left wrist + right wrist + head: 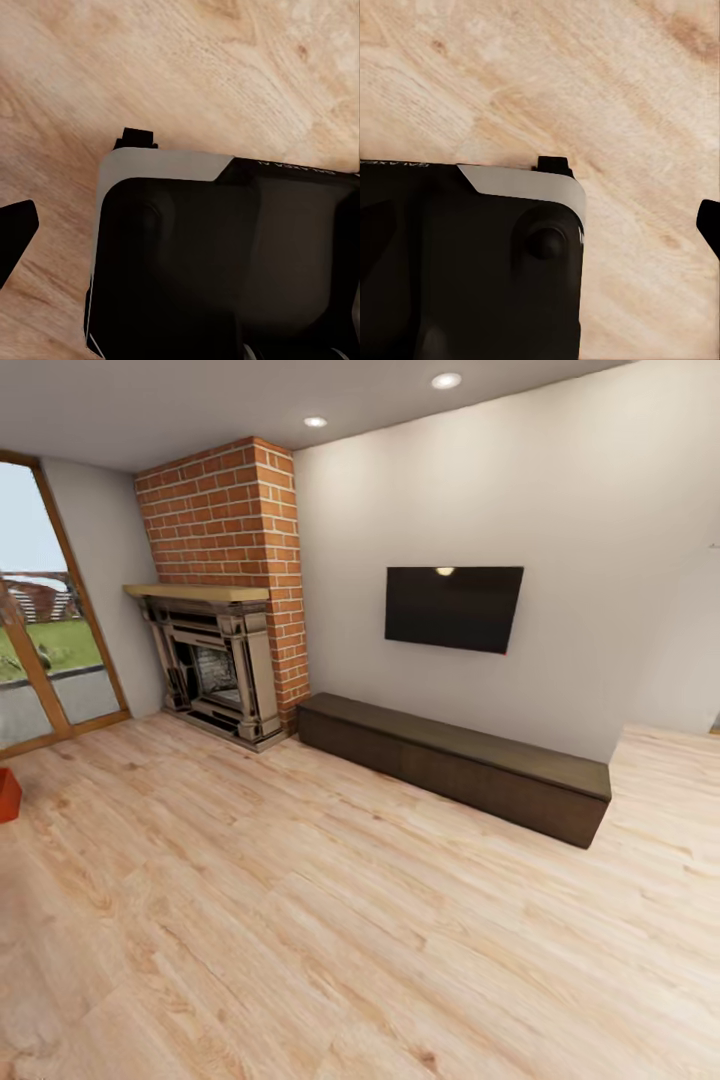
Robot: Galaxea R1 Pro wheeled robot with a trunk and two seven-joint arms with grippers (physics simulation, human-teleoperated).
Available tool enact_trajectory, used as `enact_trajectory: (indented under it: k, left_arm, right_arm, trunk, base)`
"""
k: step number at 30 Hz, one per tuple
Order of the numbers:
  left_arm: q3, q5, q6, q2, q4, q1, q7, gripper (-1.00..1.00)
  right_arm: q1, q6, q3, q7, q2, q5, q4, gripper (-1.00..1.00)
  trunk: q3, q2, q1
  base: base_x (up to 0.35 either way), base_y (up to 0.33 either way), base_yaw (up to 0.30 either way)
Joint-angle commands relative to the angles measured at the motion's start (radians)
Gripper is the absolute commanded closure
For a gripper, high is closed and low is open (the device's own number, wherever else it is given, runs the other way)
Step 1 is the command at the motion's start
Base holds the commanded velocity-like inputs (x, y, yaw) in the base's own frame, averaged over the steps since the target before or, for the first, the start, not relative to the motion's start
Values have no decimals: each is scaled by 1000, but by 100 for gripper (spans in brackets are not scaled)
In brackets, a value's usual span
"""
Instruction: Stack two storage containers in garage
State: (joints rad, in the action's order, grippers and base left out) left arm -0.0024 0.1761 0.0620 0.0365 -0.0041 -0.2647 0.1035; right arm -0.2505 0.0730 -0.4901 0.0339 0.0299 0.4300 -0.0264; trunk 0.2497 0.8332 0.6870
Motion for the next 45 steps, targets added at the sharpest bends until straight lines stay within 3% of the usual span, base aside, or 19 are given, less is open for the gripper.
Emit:
enact_trajectory:
  k: [1, 45]
  left_arm:
    - [-1, 9, 6, 0, 0, -1, 4, -100]
    - [-1, 9, 6, 0, 0, -1, 4, -100]
  right_arm:
    - [-1, 5, -8, 1, 1, 9, -3, -100]
    - [-1, 5, -8, 1, 1, 10, -3, -100]
  trunk:
    - [1, 1, 1]
    - [1, 1, 1]
  base:
    - [322, 0, 268]
    - [322, 0, 268]
